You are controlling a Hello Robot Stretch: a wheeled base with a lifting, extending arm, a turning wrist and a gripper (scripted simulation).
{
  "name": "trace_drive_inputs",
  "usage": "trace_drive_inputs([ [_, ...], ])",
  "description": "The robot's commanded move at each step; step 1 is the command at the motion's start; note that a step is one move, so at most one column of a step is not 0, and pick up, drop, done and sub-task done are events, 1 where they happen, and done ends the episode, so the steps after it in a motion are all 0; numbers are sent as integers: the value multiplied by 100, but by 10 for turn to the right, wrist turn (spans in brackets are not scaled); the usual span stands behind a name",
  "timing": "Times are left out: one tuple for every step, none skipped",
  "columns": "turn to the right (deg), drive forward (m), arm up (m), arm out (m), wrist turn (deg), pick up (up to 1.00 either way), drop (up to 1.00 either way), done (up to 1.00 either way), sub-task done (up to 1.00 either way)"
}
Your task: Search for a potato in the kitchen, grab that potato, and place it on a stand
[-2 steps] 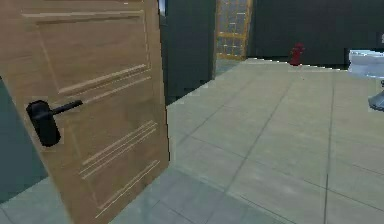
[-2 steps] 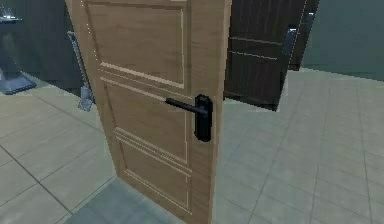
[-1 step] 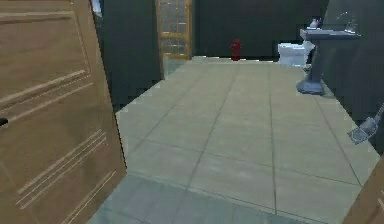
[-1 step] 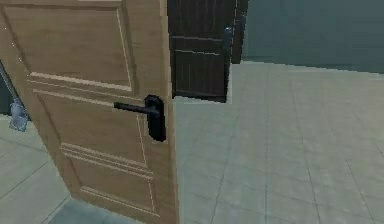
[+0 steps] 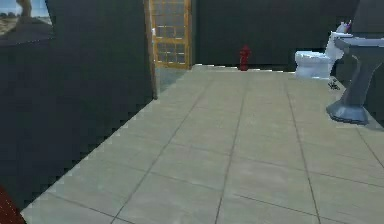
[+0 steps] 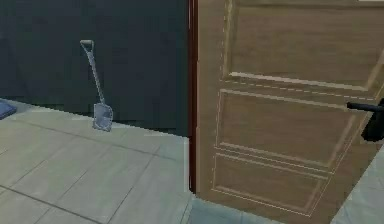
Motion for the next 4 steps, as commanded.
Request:
trace_drive_inputs([
  [0,100,0,0,0,0,0,0,0],
  [0,100,0,0,0,0,0,0,0],
  [0,100,0,0,0,0,0,0,0],
  [0,25,0,0,0,0,0,0,0],
])
